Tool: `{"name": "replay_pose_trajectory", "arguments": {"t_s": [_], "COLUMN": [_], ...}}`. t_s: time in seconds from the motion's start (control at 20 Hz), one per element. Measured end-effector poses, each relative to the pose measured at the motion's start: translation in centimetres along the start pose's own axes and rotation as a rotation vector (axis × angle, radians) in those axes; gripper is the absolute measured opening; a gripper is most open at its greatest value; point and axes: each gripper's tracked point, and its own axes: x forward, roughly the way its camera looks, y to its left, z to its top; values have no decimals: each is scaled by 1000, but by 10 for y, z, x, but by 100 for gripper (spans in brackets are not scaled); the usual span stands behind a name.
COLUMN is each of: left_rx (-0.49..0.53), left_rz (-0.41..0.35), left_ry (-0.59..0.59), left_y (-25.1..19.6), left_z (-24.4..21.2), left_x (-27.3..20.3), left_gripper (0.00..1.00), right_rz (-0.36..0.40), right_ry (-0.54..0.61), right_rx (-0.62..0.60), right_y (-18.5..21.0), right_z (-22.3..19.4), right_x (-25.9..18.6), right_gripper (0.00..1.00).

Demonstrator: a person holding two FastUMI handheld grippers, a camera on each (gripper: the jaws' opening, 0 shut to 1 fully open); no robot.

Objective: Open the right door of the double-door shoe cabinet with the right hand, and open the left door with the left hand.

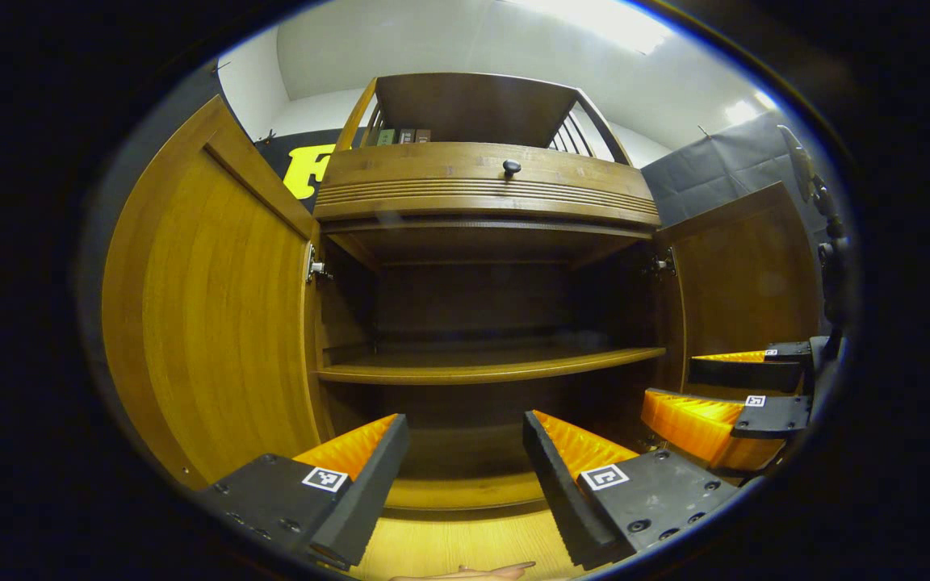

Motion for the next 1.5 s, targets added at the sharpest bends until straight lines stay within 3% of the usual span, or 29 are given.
{"name": "replay_pose_trajectory", "arguments": {"t_s": [1.5], "left_rx": [-9], "left_rz": [1], "left_ry": [8], "left_y": [-1], "left_z": [-6], "left_x": [0], "left_gripper": [89], "right_rz": [11], "right_ry": [-1], "right_rx": [6], "right_y": [1], "right_z": [-2], "right_x": [2], "right_gripper": [98]}}
